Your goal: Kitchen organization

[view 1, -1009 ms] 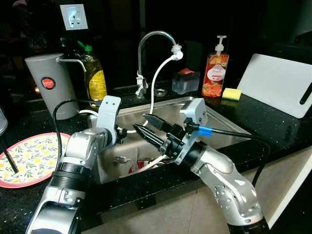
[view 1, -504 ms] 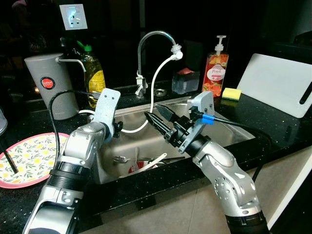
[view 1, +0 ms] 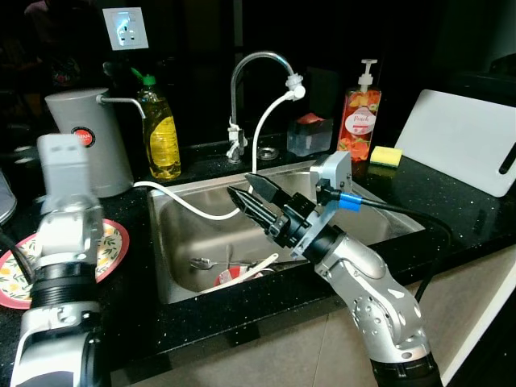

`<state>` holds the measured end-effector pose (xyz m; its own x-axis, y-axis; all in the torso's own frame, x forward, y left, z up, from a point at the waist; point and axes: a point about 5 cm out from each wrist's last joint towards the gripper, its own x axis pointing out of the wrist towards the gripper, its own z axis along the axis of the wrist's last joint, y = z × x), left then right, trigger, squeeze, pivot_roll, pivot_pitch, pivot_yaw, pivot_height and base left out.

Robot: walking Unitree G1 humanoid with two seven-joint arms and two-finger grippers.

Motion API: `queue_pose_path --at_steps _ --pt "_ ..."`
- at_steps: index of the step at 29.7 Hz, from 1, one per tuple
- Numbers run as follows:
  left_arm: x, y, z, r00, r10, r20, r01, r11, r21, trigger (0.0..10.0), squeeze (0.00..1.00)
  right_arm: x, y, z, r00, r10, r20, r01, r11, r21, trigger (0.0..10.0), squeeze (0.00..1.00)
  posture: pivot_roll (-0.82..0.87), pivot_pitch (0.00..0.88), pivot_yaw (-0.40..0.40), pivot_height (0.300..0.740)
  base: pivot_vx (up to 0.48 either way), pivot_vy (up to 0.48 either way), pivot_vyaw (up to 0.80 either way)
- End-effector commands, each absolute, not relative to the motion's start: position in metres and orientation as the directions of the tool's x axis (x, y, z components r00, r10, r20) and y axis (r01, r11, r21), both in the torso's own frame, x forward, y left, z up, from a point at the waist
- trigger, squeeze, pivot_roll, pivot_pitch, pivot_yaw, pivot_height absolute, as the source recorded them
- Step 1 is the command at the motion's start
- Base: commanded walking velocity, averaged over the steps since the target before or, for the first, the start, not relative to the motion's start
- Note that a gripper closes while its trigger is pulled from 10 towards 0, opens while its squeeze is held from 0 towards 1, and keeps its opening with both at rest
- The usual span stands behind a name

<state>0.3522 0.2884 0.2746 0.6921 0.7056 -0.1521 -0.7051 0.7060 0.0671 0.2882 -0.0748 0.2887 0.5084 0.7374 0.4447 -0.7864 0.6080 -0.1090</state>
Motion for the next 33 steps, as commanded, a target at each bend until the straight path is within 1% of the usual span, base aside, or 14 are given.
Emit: queue_pose_path --at_steps 1,4,8,9,10,11,15,19,20,21,22,27,29,33 --pt "0.346 0.299 0.273 0.643 0.749 -0.163 -0.747 0.660 0.085 10.0 0.00 0.284 -0.073 0.290 0.485 0.748 0.453 -0.798 0.590 -0.119 10.0 0.00 -0.05 0.018 0.047 0.740 0.000 0.000 0.00" --pt "0.342 0.307 0.267 0.580 0.790 -0.200 -0.787 0.607 0.114 10.0 0.00 0.284 -0.073 0.289 0.487 0.747 0.452 -0.798 0.591 -0.117 10.0 0.00 -0.05 0.019 0.046 0.740 0.000 0.000 0.00" --pt "0.341 0.309 0.260 0.561 0.787 -0.255 -0.797 0.597 0.089 10.0 0.00 0.285 -0.073 0.289 0.488 0.747 0.452 -0.798 0.591 -0.115 10.0 0.00 -0.04 0.022 0.044 0.740 0.000 0.000 0.00" --pt "0.341 0.310 0.257 0.554 0.783 -0.283 -0.802 0.593 0.072 10.0 0.84 0.285 -0.073 0.289 0.488 0.747 0.451 -0.798 0.591 -0.115 10.0 0.00 -0.04 0.023 0.044 0.740 0.000 0.000 0.00" --pt "0.341 0.310 0.257 0.554 0.783 -0.283 -0.802 0.593 0.072 10.0 0.84 0.285 -0.073 0.289 0.488 0.747 0.451 -0.798 0.591 -0.115 10.0 0.00 -0.04 0.023 0.044 0.740 0.000 0.000 0.00" --pt "0.341 0.310 0.255 0.549 0.780 -0.300 -0.805 0.590 0.061 10.0 1.00 0.285 -0.073 0.289 0.488 0.747 0.451 -0.799 0.591 -0.114 10.0 0.00 -0.04 0.023 0.044 0.740 0.000 0.000 0.00" --pt "0.337 0.318 0.247 0.506 0.778 -0.373 -0.839 0.543 -0.007 10.0 1.00 0.285 -0.073 0.289 0.491 0.746 0.450 -0.797 0.593 -0.113 10.0 0.00 -0.05 0.026 0.043 0.740 0.000 0.000 0.00" --pt "0.335 0.321 0.243 0.485 0.764 -0.425 -0.857 0.512 -0.058 10.0 1.00 0.285 -0.073 0.289 0.491 0.746 0.450 -0.797 0.593 -0.113 10.0 0.00 -0.05 0.026 0.044 0.740 0.000 0.000 0.00" --pt "0.335 0.322 0.241 0.482 0.752 -0.450 -0.861 0.500 -0.087 10.0 0.43 0.285 -0.074 0.289 0.492 0.745 0.450 -0.797 0.594 -0.113 10.0 0.00 -0.05 0.027 0.044 0.740 0.000 0.000 0.00" --pt "0.335 0.322 0.241 0.482 0.752 -0.450 -0.861 0.500 -0.087 10.0 0.43 0.285 -0.074 0.289 0.492 0.745 0.450 -0.797 0.594 -0.113 10.0 0.00 -0.05 0.027 0.044 0.740 0.000 0.000 0.00" --pt "0.334 0.323 0.239 0.480 0.740 -0.471 -0.865 0.488 -0.115 10.0 0.00 0.285 -0.074 0.289 0.492 0.745 0.450 -0.797 0.594 -0.112 10.0 0.00 -0.05 0.026 0.043 0.740 0.000 0.000 0.00" --pt "0.337 0.325 0.238 0.500 0.710 -0.496 -0.854 0.499 -0.145 10.0 0.00 0.285 -0.074 0.289 0.491 0.745 0.451 -0.797 0.594 -0.113 10.0 0.00 -0.05 0.026 0.043 0.740 0.000 0.000 0.00" --pt "0.342 0.323 0.236 0.539 0.675 -0.503 -0.824 0.545 -0.151 10.0 0.00 0.285 -0.074 0.289 0.490 0.745 0.452 -0.797 0.594 -0.114 10.0 0.00 -0.05 0.026 0.042 0.740 0.000 0.000 0.00" --pt "0.346 0.321 0.235 0.560 0.651 -0.512 -0.806 0.572 -0.155 10.0 0.00 0.285 -0.074 0.289 0.491 0.744 0.453 -0.796 0.595 -0.114 10.0 0.00 -0.05 0.028 0.043 0.740 0.000 0.000 0.00"
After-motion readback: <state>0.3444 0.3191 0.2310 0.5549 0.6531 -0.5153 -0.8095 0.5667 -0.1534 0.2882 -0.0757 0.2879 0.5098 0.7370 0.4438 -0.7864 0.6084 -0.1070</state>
